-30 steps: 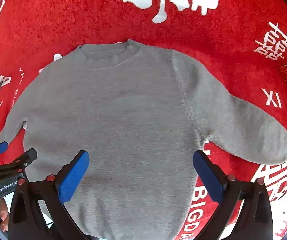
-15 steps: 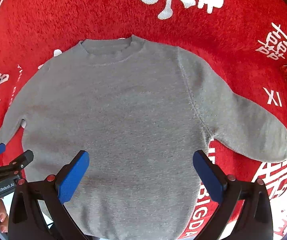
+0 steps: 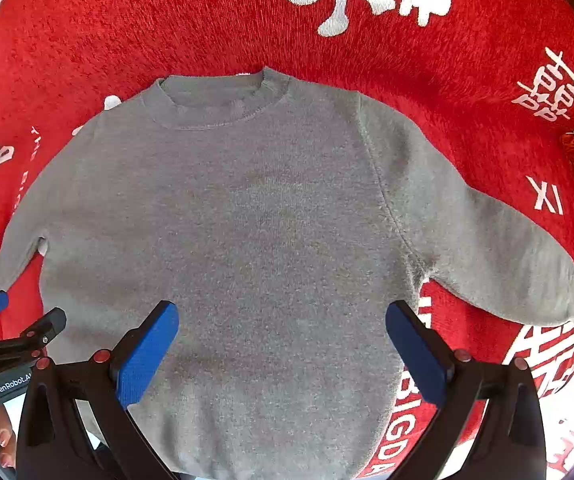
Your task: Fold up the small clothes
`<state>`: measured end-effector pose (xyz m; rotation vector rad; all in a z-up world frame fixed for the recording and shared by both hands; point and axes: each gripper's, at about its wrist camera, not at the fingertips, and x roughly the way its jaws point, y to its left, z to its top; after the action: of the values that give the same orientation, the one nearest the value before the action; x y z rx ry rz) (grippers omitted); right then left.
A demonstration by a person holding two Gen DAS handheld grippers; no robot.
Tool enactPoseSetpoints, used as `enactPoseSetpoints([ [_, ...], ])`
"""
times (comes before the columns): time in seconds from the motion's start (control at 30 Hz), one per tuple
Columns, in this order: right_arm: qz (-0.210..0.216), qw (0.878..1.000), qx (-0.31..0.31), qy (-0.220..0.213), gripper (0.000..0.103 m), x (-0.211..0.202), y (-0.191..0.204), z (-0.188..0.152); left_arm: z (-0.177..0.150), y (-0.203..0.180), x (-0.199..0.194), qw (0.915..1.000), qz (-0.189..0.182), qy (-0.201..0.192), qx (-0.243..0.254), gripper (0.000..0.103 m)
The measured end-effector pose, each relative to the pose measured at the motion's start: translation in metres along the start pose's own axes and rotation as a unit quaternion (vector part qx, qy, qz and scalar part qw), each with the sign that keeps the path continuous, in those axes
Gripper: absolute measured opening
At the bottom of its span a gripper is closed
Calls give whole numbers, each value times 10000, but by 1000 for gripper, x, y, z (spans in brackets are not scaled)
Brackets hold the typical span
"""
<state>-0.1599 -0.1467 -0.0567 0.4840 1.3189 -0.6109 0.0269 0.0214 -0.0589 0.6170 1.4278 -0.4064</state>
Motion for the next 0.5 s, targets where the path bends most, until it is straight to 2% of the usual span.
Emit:
enactPoseSetpoints([
  [0.5, 8, 10000, 7, -14, 103, 5, -3, 0, 2, -2, 2, 10000, 88, 16, 7, 103],
])
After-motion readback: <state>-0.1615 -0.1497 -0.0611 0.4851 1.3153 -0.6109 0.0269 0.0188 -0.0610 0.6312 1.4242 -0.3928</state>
